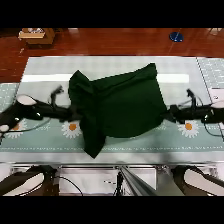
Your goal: Fold the shirts.
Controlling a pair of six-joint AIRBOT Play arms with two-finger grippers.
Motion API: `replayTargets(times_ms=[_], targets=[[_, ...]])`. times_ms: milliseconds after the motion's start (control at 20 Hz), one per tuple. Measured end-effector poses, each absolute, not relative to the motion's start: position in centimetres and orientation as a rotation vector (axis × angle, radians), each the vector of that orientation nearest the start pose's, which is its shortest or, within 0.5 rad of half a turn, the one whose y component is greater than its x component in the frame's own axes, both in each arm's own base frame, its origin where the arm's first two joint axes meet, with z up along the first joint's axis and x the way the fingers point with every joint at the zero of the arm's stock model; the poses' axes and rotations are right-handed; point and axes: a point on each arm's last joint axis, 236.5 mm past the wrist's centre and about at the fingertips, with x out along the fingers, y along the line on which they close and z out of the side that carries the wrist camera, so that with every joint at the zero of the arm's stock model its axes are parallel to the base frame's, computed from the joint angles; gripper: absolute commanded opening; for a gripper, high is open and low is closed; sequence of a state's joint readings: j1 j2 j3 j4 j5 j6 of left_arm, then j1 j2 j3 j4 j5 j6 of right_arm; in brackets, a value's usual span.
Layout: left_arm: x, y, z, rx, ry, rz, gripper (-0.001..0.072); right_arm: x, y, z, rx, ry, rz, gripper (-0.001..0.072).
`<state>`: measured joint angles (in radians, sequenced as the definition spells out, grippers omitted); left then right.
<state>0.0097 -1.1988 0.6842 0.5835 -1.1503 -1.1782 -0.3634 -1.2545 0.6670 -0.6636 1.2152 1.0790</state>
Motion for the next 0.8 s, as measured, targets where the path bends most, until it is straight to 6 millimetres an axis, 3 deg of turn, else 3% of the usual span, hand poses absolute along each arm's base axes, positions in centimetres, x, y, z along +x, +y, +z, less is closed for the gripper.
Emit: replayTargets(times_ms=[100,150,250,350,500,600,700,800], targets=[[31.8,-16.7,3.4,-0.675,1.191,-0.645,0.0021,33.4,7.8,1.6,0.845,1.138,0.505,0.0023],[33.2,-16.1,6.8,-0.638,1.093,-0.659,0.0021,34.9,8.2,5.9,0.824,1.030,0.565,0.0023],[35.4,-14.4,15.5,-0.546,0.860,-0.671,0.0021,36.8,8.6,15.1,0.750,0.805,0.657,0.0023],[35.7,-12.9,24.1,-0.450,0.645,-0.667,0.0021,36.9,8.9,23.9,0.608,0.610,0.710,0.0023],[32.9,-11.0,36.6,-0.293,0.336,-0.631,0.0021,34.9,8.5,34.8,0.359,0.385,0.649,0.0023],[29.7,-10.7,42.8,-0.199,0.179,-0.604,0.0021,33.0,7.5,40.5,0.233,0.256,0.541,0.0022],[25.9,-11.3,47.7,-0.117,0.042,-0.589,0.0020,30.3,6.6,45.7,0.139,0.131,0.428,0.0023],[22.0,-12.0,51.0,-0.044,-0.065,-0.567,0.0020,27.1,6.0,49.5,0.073,0.032,0.334,0.0022]])
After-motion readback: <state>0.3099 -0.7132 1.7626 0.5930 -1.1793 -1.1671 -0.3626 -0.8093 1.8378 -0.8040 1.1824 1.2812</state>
